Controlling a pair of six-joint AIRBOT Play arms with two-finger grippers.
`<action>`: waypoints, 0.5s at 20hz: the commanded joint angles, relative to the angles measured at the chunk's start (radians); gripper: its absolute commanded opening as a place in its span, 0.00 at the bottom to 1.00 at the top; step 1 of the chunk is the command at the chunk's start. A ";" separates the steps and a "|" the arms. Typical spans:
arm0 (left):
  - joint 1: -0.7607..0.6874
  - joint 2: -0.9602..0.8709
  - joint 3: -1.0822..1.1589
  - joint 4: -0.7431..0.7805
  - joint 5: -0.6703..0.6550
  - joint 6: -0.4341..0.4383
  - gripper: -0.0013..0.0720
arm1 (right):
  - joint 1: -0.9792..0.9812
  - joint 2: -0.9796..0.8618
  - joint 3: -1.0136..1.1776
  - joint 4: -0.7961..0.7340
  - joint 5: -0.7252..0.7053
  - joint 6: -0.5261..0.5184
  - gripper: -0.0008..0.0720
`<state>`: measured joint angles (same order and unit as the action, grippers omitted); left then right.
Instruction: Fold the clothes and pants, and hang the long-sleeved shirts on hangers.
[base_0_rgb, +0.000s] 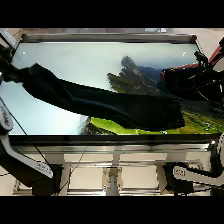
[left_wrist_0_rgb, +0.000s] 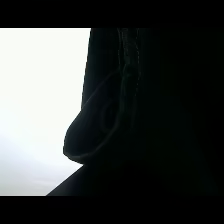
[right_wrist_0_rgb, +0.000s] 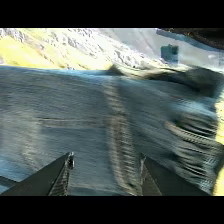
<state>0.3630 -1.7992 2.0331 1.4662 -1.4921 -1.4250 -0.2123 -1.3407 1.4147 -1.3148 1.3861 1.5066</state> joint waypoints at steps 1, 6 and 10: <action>-0.011 0.154 0.001 -0.018 -0.019 0.016 0.04 | 0.001 0.000 0.001 0.019 0.026 0.001 0.65; -0.254 0.207 0.001 -0.098 -0.058 0.030 0.05 | 0.001 0.000 0.001 0.053 0.032 0.000 0.65; -0.557 0.147 0.001 -0.090 -0.057 0.010 0.05 | 0.001 0.000 0.001 0.058 0.043 0.000 0.65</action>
<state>-0.0097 -1.6272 2.0338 1.3811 -1.5402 -1.3991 -0.2123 -1.3407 1.4147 -1.2663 1.4208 1.5066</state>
